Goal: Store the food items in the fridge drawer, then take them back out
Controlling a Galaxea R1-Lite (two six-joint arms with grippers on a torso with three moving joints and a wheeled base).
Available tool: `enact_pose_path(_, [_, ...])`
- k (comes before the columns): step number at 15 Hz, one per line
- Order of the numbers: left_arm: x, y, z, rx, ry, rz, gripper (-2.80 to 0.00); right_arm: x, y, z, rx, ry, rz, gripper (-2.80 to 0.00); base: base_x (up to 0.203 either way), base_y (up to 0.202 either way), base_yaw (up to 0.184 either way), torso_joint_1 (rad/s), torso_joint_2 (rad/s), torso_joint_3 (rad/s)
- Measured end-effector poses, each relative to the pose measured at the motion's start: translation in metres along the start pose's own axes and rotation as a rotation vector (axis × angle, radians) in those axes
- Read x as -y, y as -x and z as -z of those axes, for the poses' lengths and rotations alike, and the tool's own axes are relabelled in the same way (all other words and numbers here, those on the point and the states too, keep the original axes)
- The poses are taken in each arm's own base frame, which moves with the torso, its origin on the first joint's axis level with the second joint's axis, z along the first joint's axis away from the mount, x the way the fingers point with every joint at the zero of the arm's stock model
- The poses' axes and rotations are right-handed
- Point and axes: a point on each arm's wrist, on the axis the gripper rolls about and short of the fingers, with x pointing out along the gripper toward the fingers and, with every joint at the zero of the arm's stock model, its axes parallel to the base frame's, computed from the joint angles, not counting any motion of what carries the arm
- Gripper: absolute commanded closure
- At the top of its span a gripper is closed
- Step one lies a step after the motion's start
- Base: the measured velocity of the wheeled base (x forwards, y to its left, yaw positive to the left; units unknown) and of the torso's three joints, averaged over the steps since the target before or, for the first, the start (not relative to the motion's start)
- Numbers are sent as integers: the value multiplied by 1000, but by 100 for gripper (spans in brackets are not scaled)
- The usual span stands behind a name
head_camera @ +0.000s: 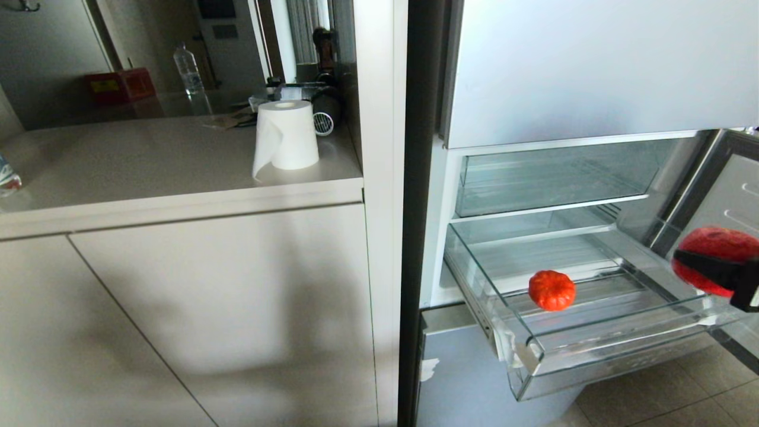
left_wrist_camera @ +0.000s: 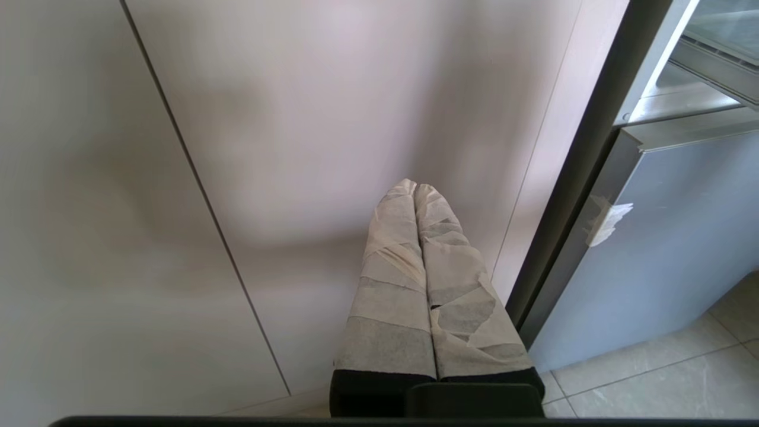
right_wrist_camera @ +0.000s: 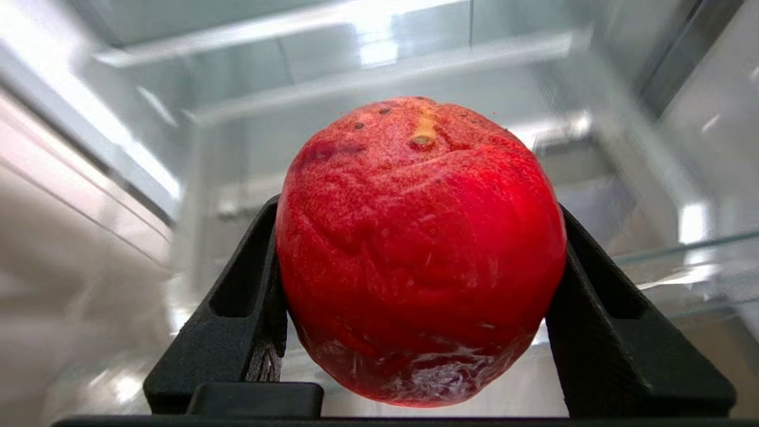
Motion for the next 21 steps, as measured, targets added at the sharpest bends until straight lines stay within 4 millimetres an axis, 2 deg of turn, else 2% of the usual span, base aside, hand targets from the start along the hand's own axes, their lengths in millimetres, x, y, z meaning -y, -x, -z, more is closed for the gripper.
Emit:
enact_pose_path(4, [0,0,0,0,0,0,0,20,-69,-11,-132,-36,27,0,0,0,0,0,0,0])
enact_pose_path(8, [0,0,0,0,0,0,0,41,-141,-11,-185,-47,74,0,0,0,0,0,0,0])
enact_pose_path(10, [0,0,0,0,0,0,0,49,-170,-9,-191,-42,103,0,0,0,0,0,0,0])
enact_pose_path(14, [0,0,0,0,0,0,0,54,-208,12,-247,-45,116,0,0,0,0,0,0,0])
enact_pose_path(17, [0,0,0,0,0,-1,0,57,-223,29,-294,-57,115,0,0,0,0,0,0,0])
enact_pose_path(20, [0,0,0,0,0,-1,0,59,-230,38,-318,-64,115,0,0,0,0,0,0,0])
enact_pose_path(21, [0,0,0,0,0,0,0,59,-232,40,-319,-64,115,-280,0,0,0,0,0,0])
